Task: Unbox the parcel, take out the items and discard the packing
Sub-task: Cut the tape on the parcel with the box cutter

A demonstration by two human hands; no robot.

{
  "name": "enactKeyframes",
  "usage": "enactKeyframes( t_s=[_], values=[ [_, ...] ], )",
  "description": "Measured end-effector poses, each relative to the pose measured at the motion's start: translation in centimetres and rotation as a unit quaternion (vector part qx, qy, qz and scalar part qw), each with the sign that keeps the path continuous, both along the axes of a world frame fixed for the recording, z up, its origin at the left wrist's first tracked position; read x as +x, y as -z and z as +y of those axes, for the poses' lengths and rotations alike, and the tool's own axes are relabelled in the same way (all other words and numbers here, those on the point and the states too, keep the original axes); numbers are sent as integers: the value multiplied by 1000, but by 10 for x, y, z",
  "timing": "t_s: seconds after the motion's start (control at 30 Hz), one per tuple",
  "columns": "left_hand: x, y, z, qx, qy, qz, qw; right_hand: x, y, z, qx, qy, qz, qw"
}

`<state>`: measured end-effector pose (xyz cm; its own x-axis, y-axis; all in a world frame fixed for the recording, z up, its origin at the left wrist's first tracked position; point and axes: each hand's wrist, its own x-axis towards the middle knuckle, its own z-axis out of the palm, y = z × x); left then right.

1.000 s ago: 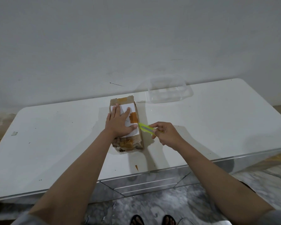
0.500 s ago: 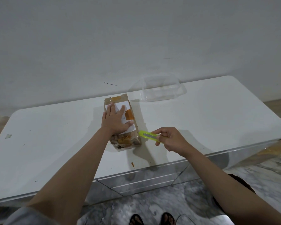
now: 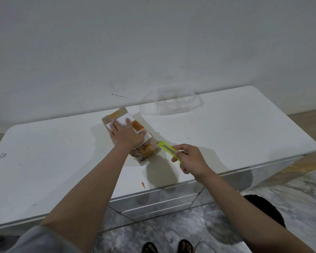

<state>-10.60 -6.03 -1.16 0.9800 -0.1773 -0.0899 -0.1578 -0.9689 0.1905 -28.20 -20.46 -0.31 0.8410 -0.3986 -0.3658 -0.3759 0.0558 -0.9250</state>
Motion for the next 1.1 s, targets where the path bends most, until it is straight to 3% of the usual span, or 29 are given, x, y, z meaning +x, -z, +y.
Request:
enactKeyframes(
  t_s=[0.17,0.27,0.4,0.57,0.67,0.77,0.87,1.1],
  values=[
    [-9,-8,-6,-14,-89,76,993,6,-3,15,10,57,1,998],
    [-16,-14,-1,0,-94,99,991,16,-5,23,1,63,-9,998],
    [-33,-18,15,55,30,100,993,33,-5,25,-22,68,-10,997],
    [-39,-11,49,131,213,13,968,56,-8,26,-54,28,-16,998],
    [-37,-13,61,115,306,40,944,64,-10,28,-65,13,-21,998],
    [-30,-15,63,94,329,50,938,67,-9,26,-61,19,-20,998],
    [-24,-14,54,87,303,60,947,63,-4,17,-57,41,-15,997],
    [-31,-6,5,64,112,10,992,44,4,-9,-66,48,-12,997]
  ],
)
